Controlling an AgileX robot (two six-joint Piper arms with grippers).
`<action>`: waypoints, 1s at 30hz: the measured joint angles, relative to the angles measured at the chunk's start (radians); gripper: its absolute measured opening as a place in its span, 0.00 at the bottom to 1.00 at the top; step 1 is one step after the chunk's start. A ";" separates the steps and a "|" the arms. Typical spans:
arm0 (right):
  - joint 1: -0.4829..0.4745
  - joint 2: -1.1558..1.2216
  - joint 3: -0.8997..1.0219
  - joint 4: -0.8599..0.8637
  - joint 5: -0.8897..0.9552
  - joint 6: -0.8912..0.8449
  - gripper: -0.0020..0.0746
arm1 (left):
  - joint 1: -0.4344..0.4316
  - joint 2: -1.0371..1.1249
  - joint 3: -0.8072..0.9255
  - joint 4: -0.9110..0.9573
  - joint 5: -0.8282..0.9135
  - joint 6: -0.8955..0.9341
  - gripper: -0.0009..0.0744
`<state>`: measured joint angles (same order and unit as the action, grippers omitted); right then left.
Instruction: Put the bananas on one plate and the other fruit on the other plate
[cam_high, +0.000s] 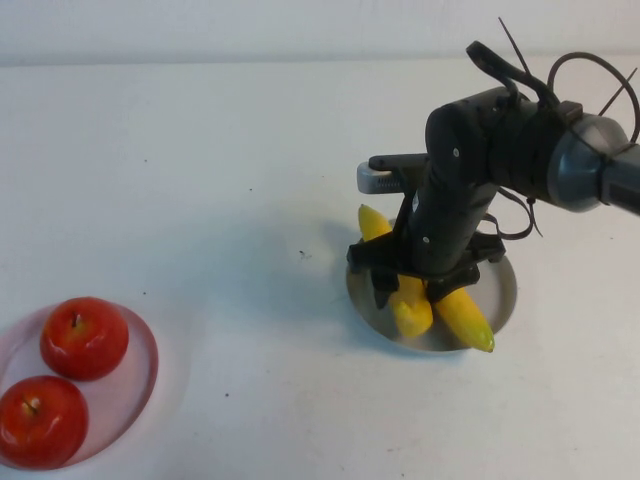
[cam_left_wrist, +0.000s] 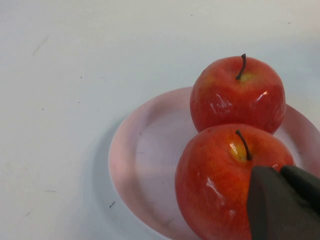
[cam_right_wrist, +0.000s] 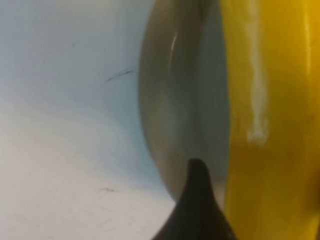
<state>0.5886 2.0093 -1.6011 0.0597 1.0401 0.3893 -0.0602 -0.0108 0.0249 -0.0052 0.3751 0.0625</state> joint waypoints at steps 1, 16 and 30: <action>0.000 0.000 0.000 0.000 0.001 0.000 0.64 | 0.000 0.000 0.000 0.000 0.000 0.000 0.02; 0.000 -0.292 0.000 0.004 0.181 -0.111 0.10 | 0.000 0.000 0.000 0.000 0.000 0.000 0.02; -0.002 -0.674 0.162 0.076 0.208 -0.317 0.01 | 0.000 0.000 0.000 0.000 0.000 0.000 0.02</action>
<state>0.5870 1.3348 -1.4389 0.1353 1.2478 0.0720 -0.0602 -0.0108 0.0249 -0.0052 0.3751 0.0625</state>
